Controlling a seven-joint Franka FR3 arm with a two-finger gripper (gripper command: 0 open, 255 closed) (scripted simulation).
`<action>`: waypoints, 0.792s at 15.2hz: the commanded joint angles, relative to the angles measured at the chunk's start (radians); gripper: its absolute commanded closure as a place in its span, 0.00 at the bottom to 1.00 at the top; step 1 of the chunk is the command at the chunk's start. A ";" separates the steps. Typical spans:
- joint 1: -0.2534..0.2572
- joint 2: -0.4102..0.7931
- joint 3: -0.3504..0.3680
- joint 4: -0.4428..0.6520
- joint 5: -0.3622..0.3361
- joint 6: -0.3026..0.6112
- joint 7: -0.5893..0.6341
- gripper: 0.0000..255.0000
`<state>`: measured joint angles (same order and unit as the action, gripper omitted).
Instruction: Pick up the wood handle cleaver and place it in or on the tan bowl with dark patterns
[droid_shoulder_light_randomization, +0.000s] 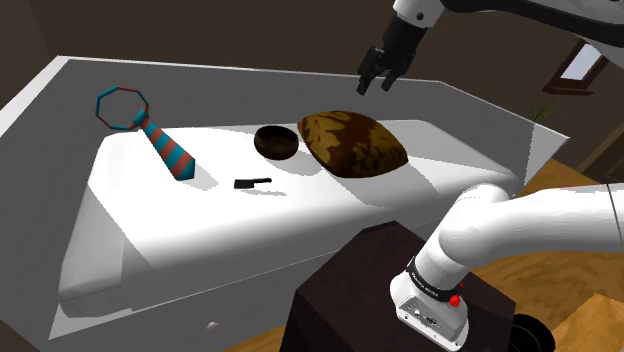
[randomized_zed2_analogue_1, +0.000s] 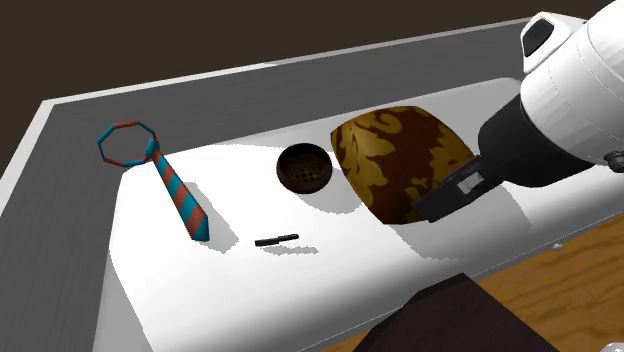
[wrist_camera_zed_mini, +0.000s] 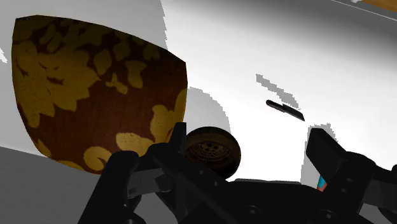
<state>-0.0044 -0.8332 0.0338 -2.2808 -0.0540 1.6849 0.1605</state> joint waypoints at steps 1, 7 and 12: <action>0.000 0.000 0.000 0.000 0.000 0.000 0.000 0.00; 0.048 0.155 -0.053 -0.043 -0.003 0.170 -0.142 0.00; 0.089 0.310 -0.090 -0.044 0.006 0.298 -0.262 0.00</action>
<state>0.0761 -0.5599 -0.0483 -2.3320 -0.0505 1.9577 -0.0749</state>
